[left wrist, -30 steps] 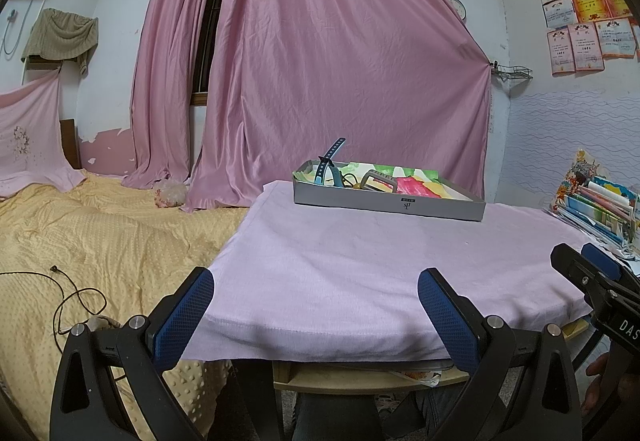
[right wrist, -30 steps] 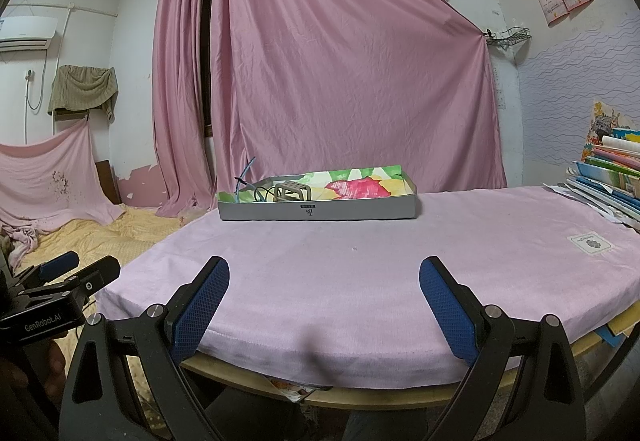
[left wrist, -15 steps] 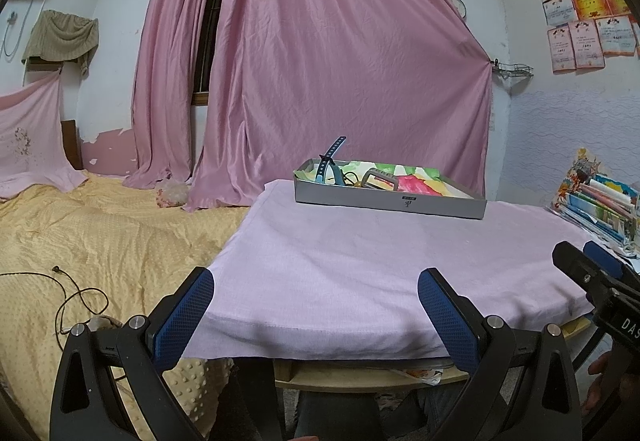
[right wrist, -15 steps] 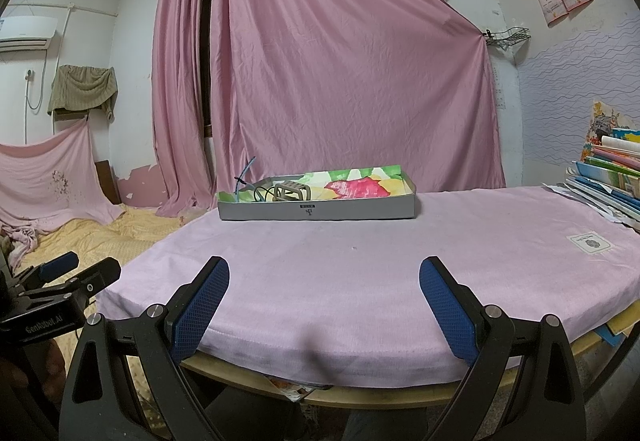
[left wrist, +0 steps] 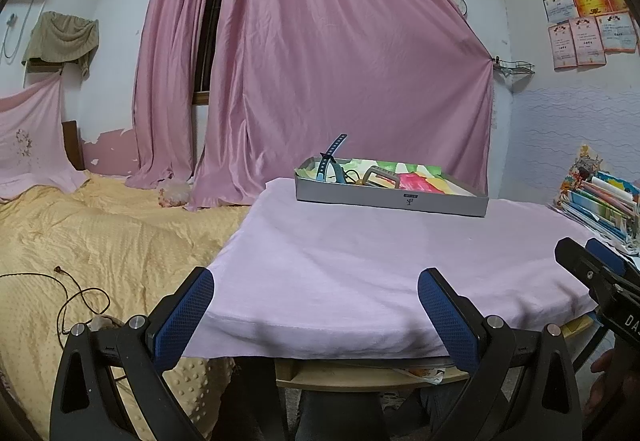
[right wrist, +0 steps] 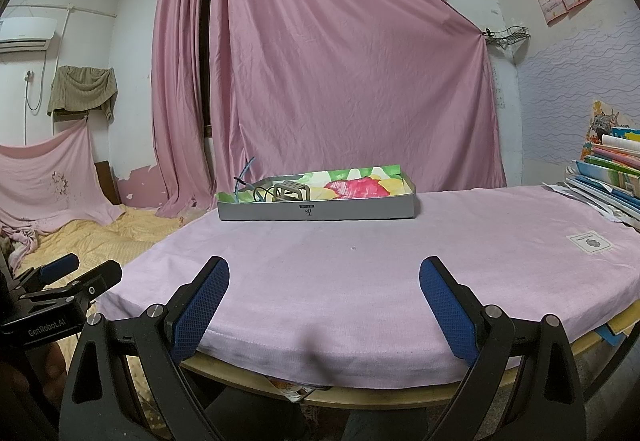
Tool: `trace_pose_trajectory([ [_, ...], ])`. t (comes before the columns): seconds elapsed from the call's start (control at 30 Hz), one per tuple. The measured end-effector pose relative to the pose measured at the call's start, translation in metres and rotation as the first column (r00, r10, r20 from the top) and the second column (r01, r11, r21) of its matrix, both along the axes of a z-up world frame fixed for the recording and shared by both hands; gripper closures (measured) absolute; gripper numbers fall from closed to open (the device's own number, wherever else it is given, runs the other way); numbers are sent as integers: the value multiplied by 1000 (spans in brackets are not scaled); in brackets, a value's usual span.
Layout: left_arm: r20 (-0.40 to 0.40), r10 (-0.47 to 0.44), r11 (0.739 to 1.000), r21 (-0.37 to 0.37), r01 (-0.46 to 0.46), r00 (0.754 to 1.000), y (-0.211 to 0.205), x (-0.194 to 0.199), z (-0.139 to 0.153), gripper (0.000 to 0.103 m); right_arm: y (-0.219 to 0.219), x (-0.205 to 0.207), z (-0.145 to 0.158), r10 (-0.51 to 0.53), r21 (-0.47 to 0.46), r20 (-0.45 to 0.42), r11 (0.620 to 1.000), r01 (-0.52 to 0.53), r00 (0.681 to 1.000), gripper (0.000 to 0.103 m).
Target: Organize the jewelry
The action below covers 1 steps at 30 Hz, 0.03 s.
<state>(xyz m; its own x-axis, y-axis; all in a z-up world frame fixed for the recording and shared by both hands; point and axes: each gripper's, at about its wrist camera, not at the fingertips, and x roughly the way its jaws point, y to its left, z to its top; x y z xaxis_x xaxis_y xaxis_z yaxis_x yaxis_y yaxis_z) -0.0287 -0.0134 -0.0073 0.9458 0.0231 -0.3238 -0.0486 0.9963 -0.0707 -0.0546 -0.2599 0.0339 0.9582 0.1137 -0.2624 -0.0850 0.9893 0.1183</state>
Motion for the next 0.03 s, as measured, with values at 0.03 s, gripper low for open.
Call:
trace_pose_trajectory([
  [0.03, 0, 1, 1000, 1, -1, 1000, 0, 0, -1, 0, 0, 0, 0, 0, 0, 0, 1000, 0, 1000, 9],
])
